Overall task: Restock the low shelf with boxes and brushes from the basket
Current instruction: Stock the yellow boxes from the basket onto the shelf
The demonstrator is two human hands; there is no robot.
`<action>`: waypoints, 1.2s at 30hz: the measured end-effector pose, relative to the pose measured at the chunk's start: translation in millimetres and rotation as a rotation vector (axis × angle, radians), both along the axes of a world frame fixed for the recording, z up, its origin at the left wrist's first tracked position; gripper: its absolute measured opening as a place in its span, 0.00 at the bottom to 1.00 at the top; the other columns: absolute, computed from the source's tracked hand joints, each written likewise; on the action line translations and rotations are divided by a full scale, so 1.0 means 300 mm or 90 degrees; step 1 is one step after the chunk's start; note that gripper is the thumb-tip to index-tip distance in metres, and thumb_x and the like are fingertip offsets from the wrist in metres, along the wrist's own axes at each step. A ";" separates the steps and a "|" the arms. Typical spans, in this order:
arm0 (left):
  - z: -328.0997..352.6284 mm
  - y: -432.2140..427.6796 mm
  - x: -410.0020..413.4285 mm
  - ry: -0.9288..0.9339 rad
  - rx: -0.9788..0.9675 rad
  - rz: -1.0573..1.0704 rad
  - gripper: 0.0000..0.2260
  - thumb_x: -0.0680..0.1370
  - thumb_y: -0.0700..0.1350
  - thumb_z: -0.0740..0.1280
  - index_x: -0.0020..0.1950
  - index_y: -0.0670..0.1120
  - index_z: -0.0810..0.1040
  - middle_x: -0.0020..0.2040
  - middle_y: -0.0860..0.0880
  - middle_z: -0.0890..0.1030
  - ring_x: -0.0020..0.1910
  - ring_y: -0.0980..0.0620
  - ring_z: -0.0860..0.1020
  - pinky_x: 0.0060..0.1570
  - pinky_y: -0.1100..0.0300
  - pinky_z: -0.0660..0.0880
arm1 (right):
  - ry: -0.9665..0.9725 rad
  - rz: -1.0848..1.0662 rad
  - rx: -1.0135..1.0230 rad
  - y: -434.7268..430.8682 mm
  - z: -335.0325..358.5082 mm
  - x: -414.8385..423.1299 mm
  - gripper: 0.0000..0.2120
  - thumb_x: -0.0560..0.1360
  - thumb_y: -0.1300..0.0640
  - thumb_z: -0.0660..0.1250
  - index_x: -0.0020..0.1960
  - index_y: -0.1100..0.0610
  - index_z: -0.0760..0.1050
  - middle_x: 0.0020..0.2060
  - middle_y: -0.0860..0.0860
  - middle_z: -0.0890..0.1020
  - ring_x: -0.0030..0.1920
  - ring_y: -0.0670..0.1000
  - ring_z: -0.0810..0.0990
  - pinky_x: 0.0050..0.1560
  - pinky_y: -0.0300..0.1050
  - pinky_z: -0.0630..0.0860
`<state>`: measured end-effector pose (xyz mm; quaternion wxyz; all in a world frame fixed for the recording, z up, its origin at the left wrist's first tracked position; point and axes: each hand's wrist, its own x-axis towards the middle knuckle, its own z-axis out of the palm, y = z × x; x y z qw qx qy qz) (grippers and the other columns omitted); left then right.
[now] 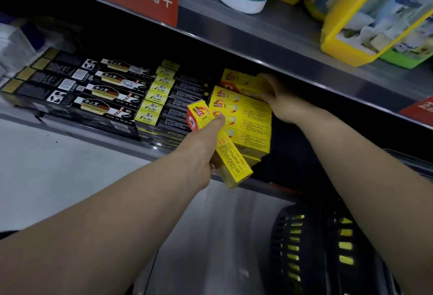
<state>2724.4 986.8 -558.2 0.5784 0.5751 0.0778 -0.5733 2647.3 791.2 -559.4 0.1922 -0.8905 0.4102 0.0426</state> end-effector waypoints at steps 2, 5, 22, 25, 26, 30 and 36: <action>-0.017 -0.003 -0.002 -0.015 0.006 -0.018 0.14 0.74 0.57 0.68 0.41 0.47 0.74 0.30 0.50 0.78 0.29 0.53 0.78 0.31 0.60 0.76 | -0.004 -0.001 0.085 -0.012 -0.037 0.011 0.22 0.82 0.53 0.54 0.74 0.47 0.55 0.69 0.55 0.67 0.62 0.58 0.72 0.61 0.47 0.69; -0.037 -0.013 -0.003 -0.011 -0.003 -0.014 0.13 0.73 0.56 0.69 0.41 0.47 0.75 0.41 0.47 0.80 0.41 0.49 0.79 0.43 0.57 0.77 | -0.006 0.000 0.159 -0.020 -0.080 0.023 0.21 0.82 0.53 0.52 0.75 0.46 0.54 0.69 0.54 0.68 0.62 0.56 0.72 0.61 0.45 0.69; -0.012 -0.031 -0.002 -0.012 -0.018 0.034 0.19 0.71 0.55 0.72 0.52 0.42 0.78 0.49 0.43 0.81 0.47 0.49 0.80 0.51 0.55 0.79 | -0.029 0.217 0.313 0.237 0.156 -0.019 0.25 0.67 0.38 0.67 0.61 0.47 0.72 0.54 0.42 0.78 0.55 0.39 0.76 0.55 0.31 0.73; 0.008 -0.030 -0.015 -0.046 -0.065 0.002 0.15 0.73 0.53 0.71 0.48 0.42 0.79 0.52 0.38 0.82 0.48 0.46 0.81 0.52 0.53 0.79 | -0.052 0.198 0.208 0.300 0.160 -0.072 0.26 0.66 0.46 0.74 0.60 0.45 0.67 0.51 0.41 0.77 0.51 0.40 0.77 0.47 0.28 0.74; 0.012 -0.029 -0.022 -0.090 -0.073 -0.024 0.13 0.73 0.53 0.70 0.48 0.43 0.79 0.53 0.39 0.82 0.51 0.46 0.81 0.54 0.52 0.78 | -0.085 0.174 0.172 0.302 0.153 -0.083 0.23 0.67 0.49 0.72 0.58 0.46 0.67 0.51 0.44 0.78 0.51 0.43 0.78 0.48 0.32 0.75; 0.014 -0.014 -0.040 -0.385 -0.114 -0.210 0.18 0.75 0.57 0.66 0.58 0.47 0.75 0.53 0.50 0.80 0.55 0.51 0.78 0.57 0.54 0.75 | -0.191 0.069 0.184 0.267 0.155 -0.105 0.15 0.72 0.59 0.67 0.57 0.54 0.71 0.47 0.49 0.83 0.50 0.52 0.81 0.56 0.46 0.76; -0.031 0.023 -0.034 -1.010 0.017 -0.633 0.28 0.77 0.55 0.63 0.74 0.48 0.60 0.75 0.45 0.57 0.73 0.44 0.55 0.72 0.49 0.53 | -0.010 -0.015 -0.096 0.134 0.111 -0.073 0.23 0.80 0.50 0.56 0.71 0.60 0.60 0.62 0.63 0.74 0.61 0.63 0.73 0.59 0.52 0.70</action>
